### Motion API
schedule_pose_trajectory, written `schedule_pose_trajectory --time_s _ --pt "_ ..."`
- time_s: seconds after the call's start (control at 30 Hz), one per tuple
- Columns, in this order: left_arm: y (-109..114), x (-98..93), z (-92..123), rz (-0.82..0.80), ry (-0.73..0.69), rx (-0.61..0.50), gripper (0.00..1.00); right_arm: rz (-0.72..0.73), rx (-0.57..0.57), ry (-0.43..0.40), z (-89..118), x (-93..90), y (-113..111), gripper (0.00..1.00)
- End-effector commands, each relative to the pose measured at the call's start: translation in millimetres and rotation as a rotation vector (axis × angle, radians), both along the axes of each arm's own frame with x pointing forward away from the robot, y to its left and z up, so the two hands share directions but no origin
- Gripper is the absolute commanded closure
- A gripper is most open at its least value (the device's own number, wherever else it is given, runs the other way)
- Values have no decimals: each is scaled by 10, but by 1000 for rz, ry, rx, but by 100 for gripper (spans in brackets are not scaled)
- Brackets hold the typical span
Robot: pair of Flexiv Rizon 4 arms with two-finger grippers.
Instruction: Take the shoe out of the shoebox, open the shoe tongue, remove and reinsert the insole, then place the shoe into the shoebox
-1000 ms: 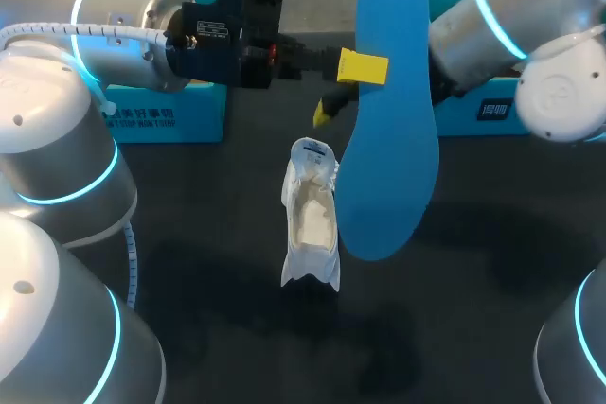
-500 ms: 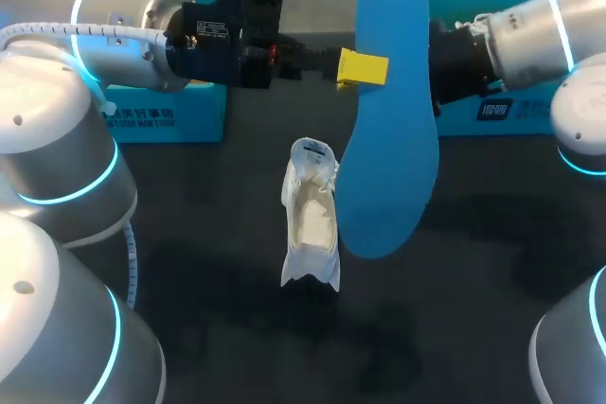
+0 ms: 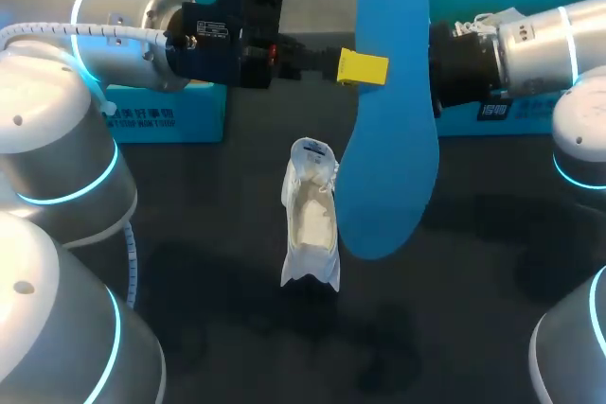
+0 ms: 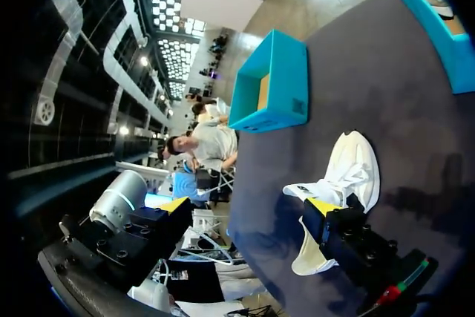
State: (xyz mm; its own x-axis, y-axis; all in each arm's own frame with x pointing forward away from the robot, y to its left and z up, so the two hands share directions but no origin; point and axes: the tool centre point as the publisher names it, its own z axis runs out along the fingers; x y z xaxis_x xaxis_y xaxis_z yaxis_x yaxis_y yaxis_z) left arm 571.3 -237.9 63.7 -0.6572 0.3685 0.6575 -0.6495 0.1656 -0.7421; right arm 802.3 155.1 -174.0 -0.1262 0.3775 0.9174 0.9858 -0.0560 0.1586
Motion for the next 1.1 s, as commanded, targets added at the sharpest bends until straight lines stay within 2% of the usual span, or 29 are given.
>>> schedule_pose_trajectory --time_s 0.03,0.23,0.3,0.4,0.57,0.7,0.8,0.87,1.1 --pt "-2 -6 -6 1 0 0 100 -26 20 31 4 -17 -51 0" --pt "-2 -6 -6 1 0 0 100 -50 84 65 102 -186 -172 0" --pt "-2 -6 -6 1 0 0 100 -54 170 67 142 -244 -213 0" --pt "-2 -6 -6 1 0 0 100 -50 208 68 195 -308 -255 0" --pt "-2 -6 -6 1 0 0 100 -52 201 50 315 -384 -263 0" --pt "-2 -6 -6 1 0 0 100 -46 262 13 431 -424 -250 0" --pt "-2 -6 -6 1 0 0 100 -57 234 -22 527 -447 -240 0" --pt "-2 -6 -6 1 0 0 100 -73 253 -28 573 -455 -235 0" --pt "-2 -6 -6 1 0 0 100 -73 253 -28 573 -455 -235 0"
